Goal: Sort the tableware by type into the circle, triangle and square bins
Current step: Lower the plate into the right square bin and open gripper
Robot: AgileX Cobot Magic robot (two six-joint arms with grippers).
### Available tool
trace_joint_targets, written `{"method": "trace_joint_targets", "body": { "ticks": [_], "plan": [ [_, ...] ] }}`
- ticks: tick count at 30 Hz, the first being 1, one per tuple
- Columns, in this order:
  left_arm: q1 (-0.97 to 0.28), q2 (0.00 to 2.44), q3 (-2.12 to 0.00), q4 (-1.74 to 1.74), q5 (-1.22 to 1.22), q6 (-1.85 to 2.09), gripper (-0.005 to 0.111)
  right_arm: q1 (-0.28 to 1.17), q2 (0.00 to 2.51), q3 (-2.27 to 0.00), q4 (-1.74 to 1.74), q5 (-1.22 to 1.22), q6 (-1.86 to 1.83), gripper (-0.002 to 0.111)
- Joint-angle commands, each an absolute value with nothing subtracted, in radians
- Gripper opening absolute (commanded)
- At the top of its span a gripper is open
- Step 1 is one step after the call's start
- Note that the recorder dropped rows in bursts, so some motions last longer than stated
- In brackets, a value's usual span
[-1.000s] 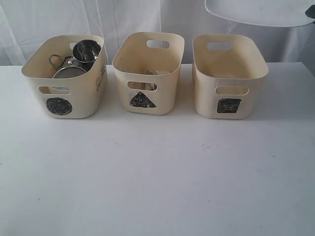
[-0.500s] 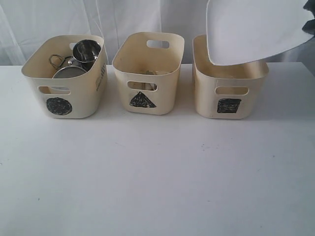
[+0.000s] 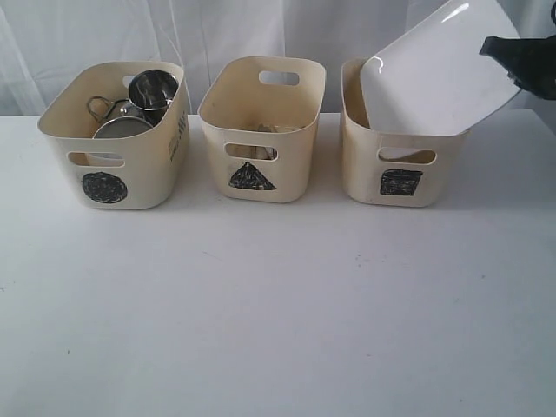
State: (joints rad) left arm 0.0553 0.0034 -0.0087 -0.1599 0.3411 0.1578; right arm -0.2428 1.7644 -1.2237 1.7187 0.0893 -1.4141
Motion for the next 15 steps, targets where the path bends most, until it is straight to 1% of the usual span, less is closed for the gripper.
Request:
{"method": "trace_joint_targets", "body": {
  "ticks": [1, 6, 8, 10, 12, 15],
  "plan": [
    [0.058, 0.000, 0.000, -0.166, 0.351, 0.157, 0.000, -0.239, 1.776, -1.237, 1.731, 0.095, -1.437, 0.000],
    [0.058, 0.000, 0.000, -0.166, 0.351, 0.157, 0.000, -0.239, 1.798, -1.237, 1.731, 0.161, -1.440, 0.000],
    [0.058, 0.000, 0.000, -0.166, 0.351, 0.157, 0.000, -0.239, 1.807, -1.237, 1.727, 0.195, -1.440, 0.004],
    [0.058, 0.000, 0.000, -0.166, 0.351, 0.157, 0.000, -0.239, 1.807, -1.237, 1.706, 0.227, -1.440, 0.014],
    [0.058, 0.000, 0.000, -0.166, 0.351, 0.157, 0.000, -0.239, 1.807, -1.237, 1.703, 0.257, -1.440, 0.030],
    [0.058, 0.000, 0.000, -0.166, 0.351, 0.157, 0.000, -0.239, 1.807, -1.237, 1.703, 0.263, -1.434, 0.047]
  ]
}}
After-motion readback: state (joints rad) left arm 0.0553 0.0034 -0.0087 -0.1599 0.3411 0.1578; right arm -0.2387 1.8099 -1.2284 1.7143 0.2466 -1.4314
